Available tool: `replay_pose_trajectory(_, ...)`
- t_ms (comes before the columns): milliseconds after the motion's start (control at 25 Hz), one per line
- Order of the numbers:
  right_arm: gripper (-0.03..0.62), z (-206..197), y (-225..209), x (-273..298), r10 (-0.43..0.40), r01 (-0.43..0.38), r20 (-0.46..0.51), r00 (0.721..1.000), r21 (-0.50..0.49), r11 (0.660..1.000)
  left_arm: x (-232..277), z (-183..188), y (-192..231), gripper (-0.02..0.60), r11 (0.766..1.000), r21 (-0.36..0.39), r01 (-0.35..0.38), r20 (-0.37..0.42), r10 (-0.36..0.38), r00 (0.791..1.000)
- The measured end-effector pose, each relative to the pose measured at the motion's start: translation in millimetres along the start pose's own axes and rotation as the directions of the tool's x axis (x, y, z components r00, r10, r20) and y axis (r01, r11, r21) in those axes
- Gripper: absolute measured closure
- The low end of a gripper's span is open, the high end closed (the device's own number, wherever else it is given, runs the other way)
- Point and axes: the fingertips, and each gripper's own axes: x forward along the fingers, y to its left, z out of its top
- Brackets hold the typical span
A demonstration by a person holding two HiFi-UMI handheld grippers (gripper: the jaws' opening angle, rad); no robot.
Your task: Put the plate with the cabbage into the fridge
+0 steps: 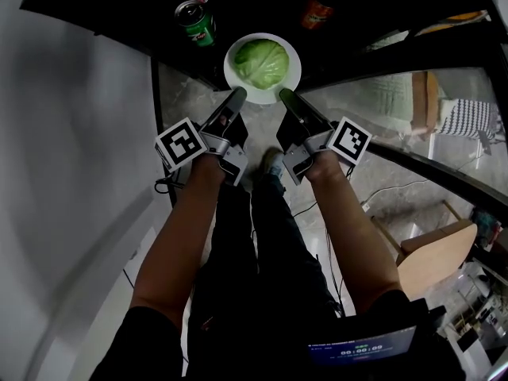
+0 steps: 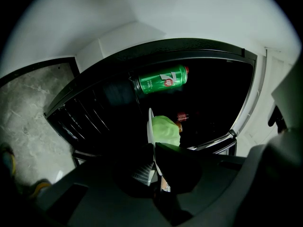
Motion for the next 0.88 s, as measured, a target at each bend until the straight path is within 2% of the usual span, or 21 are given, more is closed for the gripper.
replay_pose_trajectory(200,0.577,-0.1,1.8,-0.2,0.001,-0.001,-0.001,1.0,-0.001,1.0,-2.3,1.6,1.7,0.568,0.999,0.032,-0.016,-0.008,0.017,1.0)
replay_pose_trajectory(520,0.577,0.9,2.1,0.0,0.002,-0.002,0.005,1.0,-0.004,1.0,-1.0,0.0,1.9,0.568,1.0,-0.018,0.002,0.007,-0.001,1.0)
replay_pose_trajectory(880,0.577,1.1,1.4,0.0,0.001,-0.001,0.013,1.0,-0.009,1.0,-0.9,-0.3,4.0,0.568,0.999,-0.033,0.002,0.014,-0.001,1.0)
